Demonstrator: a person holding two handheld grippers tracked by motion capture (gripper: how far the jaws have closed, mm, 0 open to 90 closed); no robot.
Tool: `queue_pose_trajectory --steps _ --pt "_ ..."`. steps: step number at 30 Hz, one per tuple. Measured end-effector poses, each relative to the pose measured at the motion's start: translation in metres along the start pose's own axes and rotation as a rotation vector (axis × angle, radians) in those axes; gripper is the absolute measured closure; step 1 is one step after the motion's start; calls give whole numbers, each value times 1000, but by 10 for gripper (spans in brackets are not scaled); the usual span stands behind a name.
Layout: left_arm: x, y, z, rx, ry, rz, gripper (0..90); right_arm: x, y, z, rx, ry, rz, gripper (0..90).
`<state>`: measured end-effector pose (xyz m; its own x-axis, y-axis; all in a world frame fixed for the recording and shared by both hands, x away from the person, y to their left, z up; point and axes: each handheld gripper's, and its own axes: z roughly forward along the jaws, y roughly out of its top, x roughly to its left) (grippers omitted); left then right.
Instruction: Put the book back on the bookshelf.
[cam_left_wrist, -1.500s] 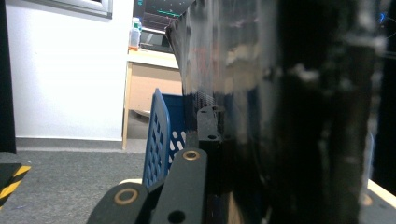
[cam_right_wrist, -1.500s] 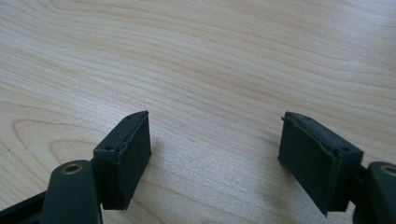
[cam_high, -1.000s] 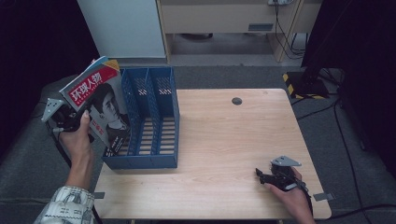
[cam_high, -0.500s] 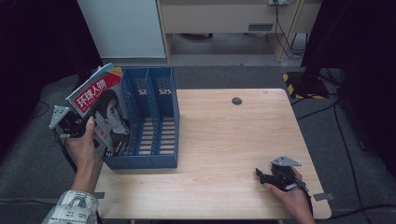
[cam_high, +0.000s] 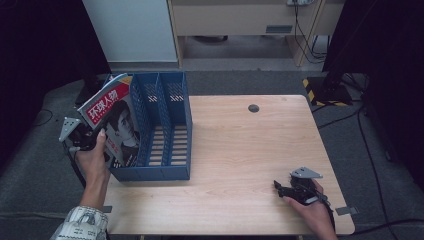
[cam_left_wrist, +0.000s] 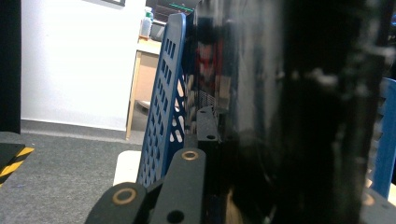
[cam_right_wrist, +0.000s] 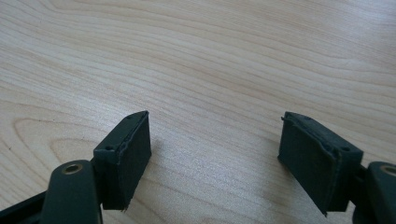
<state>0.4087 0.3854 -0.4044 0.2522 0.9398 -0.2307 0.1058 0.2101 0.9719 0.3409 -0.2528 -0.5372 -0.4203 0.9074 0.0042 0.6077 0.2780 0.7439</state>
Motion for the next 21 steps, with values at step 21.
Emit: queue_pose_trajectory --steps 21 --pt "11 -11 -7 43 42 3 849 0 0 -1 3 1 3 252"
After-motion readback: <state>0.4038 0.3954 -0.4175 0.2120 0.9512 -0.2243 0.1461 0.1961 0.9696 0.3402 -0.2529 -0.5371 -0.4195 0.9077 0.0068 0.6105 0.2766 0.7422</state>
